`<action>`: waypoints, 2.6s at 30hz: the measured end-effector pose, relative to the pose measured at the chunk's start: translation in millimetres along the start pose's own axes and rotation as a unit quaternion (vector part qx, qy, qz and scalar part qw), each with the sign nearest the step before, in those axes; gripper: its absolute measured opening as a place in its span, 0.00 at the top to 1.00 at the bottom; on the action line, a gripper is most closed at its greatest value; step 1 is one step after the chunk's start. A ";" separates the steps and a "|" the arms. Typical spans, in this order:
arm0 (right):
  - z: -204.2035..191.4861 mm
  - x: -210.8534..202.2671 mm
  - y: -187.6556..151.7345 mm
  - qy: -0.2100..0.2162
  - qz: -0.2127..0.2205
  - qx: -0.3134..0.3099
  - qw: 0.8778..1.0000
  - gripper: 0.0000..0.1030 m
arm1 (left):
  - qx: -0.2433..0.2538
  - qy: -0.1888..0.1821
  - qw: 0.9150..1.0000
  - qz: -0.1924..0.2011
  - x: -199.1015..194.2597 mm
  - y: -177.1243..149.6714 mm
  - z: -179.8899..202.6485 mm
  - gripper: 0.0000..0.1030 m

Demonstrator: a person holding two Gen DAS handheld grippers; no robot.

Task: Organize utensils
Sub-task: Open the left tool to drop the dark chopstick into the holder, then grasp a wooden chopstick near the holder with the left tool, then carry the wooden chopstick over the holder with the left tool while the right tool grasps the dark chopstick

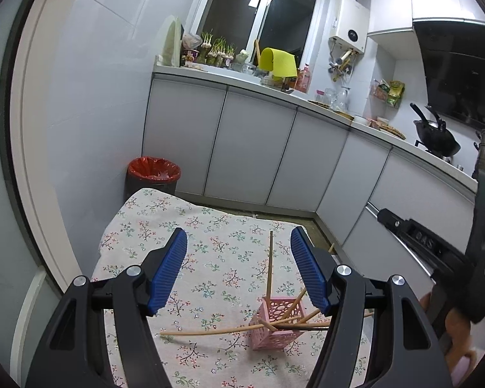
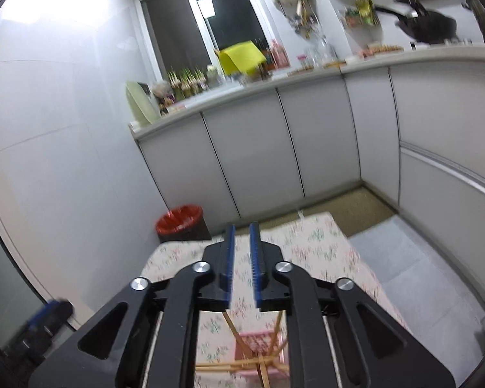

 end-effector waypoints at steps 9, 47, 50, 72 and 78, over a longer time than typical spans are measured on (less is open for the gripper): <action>6.9 -40.3 -4.9 0.023 0.031 0.014 0.999 0.21 | 0.024 0.039 0.999 -0.014 1.5 -0.9 -20.2 0.17; 114.0 -57.2 -157.4 -0.087 -0.166 0.103 0.977 0.07 | 0.550 0.042 0.832 -0.058 116.8 -243.8 13.3 0.94; 114.8 -63.4 -154.9 -0.082 -0.160 0.104 0.978 0.07 | 0.548 0.044 0.835 -0.025 79.9 -219.9 -6.8 0.94; 99.5 -37.5 -263.3 -0.185 -0.453 0.271 0.829 0.57 | 0.202 0.030 0.970 0.132 -86.0 -25.1 16.2 0.93; 61.4 -2.6 -263.4 -0.241 -0.444 0.195 0.841 0.53 | 0.198 0.026 0.971 0.129 -81.2 -29.6 -3.4 0.93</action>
Point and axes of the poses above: each gripper's, at about its wrist camera, not at the fingertips, and x roughly the way its jaws point, z to its right, y to its top, the point moved 1 cm from there along x, roughly the way its jaws point, and after that the axes turned 12 degrees about z, right-handed, at the moved point
